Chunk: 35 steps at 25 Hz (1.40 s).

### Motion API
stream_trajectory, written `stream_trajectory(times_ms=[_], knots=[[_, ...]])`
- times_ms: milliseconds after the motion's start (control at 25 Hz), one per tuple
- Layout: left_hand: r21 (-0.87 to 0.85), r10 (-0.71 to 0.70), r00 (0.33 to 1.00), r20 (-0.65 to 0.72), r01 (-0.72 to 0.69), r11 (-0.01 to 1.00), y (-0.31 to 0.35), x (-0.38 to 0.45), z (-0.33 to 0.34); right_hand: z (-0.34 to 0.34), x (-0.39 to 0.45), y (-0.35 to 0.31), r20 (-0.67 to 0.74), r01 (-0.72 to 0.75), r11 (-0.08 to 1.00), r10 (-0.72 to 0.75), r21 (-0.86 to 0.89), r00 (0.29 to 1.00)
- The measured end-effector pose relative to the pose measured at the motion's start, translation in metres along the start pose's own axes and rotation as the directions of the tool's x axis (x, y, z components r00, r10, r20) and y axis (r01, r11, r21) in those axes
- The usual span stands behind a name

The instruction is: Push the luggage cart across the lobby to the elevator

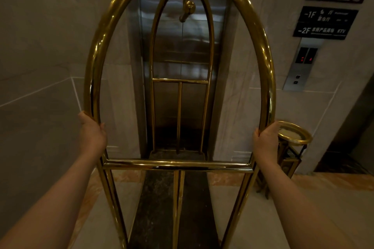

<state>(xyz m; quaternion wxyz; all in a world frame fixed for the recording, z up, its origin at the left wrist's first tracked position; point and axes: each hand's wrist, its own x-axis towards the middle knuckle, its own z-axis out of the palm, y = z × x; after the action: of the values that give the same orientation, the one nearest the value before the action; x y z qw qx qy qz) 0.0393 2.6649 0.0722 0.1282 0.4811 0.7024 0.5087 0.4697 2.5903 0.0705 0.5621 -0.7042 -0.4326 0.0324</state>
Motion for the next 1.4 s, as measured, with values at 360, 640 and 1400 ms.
stream_trajectory(times_ms=[360, 640, 1400], knots=[[0.014, -0.036, 0.999, -0.009, 0.036, 0.999, 0.002, -0.001, 0.003, 0.002, 0.003, 0.004, -0.011, 0.016, 1.000, -0.016, -0.019, 1.000], [0.032, -0.016, 0.999, 0.035, 0.015, 0.999, 0.004, -0.004, -0.005, 0.001, 0.002, 0.001, -0.012, 0.017, 0.998, -0.018, -0.059, 1.000], [0.268, 0.523, 0.803, 0.286, -0.591, 0.761, 0.022, -0.092, 0.024, -0.012, -0.050, -0.025, -0.206, 0.235, 0.964, -0.257, -0.126, 0.944]])
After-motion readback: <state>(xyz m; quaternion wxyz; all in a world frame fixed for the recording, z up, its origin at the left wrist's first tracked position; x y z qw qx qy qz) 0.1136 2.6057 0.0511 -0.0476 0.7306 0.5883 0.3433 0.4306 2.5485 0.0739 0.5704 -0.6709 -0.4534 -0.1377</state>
